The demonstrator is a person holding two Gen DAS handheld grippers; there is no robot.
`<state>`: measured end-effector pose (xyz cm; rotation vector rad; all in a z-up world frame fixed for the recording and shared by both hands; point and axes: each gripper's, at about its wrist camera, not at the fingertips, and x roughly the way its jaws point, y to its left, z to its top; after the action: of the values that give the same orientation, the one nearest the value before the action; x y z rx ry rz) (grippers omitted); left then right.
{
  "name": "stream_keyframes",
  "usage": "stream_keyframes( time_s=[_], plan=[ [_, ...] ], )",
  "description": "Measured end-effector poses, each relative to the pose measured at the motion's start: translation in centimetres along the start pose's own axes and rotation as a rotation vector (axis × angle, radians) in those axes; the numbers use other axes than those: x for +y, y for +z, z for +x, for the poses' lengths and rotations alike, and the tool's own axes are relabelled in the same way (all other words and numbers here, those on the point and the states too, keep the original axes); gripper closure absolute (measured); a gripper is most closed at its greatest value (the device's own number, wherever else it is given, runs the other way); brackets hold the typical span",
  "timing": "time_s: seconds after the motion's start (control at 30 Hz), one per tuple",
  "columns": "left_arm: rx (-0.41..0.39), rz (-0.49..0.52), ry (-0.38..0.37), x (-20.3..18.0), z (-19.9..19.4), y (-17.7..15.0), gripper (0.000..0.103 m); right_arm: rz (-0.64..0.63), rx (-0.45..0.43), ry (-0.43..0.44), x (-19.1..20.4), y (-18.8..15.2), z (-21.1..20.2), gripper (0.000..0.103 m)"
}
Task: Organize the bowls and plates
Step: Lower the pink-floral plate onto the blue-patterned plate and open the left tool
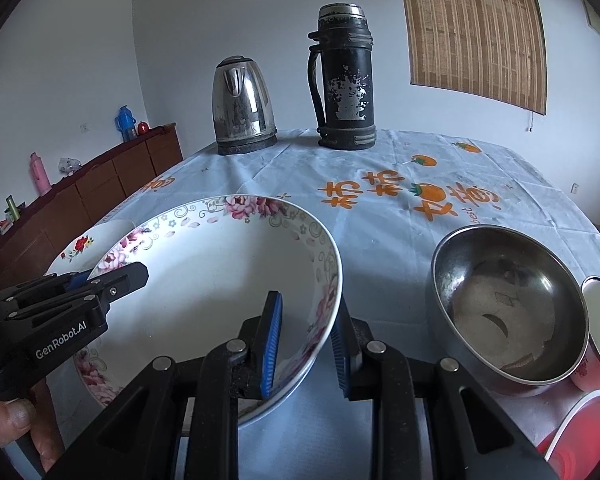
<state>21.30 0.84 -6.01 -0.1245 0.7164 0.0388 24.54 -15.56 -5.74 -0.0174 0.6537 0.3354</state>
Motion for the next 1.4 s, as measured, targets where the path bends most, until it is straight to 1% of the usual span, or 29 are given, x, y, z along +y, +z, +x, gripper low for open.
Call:
stream_keyframes(
  time_s=[0.2,0.6,1.4],
  plan=[
    [0.018,-0.014,0.0,0.4,0.7,-0.2,0.082,-0.013,0.025,0.003,0.2,0.1,0.5,0.077],
    [0.023,-0.014,0.003,0.4,1.0,-0.8,0.082,-0.014,0.059,-0.005,0.3,0.3,1.2,0.077],
    [0.023,-0.009,0.004,0.3,1.0,-1.0,0.082,-0.034,0.069,-0.023,0.6,0.2,1.4,0.076]
  ],
)
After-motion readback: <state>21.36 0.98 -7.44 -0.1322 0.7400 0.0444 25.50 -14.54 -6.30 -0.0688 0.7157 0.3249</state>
